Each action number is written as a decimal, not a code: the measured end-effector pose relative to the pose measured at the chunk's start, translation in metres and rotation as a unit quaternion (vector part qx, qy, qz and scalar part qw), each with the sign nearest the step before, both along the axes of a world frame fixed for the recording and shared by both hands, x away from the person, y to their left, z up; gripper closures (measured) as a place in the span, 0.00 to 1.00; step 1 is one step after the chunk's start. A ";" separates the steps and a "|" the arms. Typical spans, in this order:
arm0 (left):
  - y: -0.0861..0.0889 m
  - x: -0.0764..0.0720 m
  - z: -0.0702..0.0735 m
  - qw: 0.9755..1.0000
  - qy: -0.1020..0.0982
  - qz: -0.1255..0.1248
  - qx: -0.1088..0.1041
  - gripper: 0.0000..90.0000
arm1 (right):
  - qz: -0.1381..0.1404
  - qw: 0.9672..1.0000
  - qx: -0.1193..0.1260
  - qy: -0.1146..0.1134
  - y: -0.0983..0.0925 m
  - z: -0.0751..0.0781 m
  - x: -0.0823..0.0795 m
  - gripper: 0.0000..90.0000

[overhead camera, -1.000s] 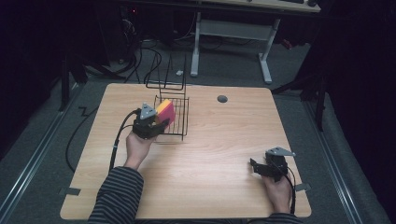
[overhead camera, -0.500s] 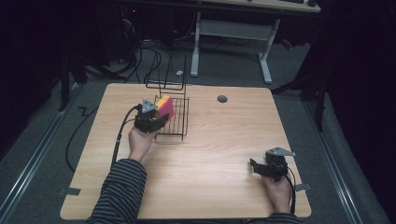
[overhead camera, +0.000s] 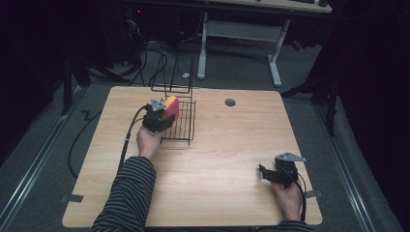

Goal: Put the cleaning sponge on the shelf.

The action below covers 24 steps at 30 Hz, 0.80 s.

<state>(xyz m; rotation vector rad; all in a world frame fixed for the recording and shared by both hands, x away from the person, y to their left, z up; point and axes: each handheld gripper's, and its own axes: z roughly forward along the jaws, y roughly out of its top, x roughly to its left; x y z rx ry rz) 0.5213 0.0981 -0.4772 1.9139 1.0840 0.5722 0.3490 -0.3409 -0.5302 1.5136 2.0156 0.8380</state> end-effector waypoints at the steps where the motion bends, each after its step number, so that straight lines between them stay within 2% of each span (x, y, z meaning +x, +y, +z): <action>1: -0.001 0.001 -0.001 1.000 0.001 0.001 0.000 0.67 | -0.001 1.000 0.001 0.000 0.000 0.000 0.000 0.29; 12: -0.007 0.008 -0.010 1.000 0.008 0.006 0.003 0.67 | 0.000 1.000 0.000 0.000 0.000 0.000 0.000 0.29; 24: -0.008 0.009 -0.011 1.000 0.014 0.009 0.004 0.64 | 0.000 1.000 0.000 -0.001 0.000 0.000 0.000 0.29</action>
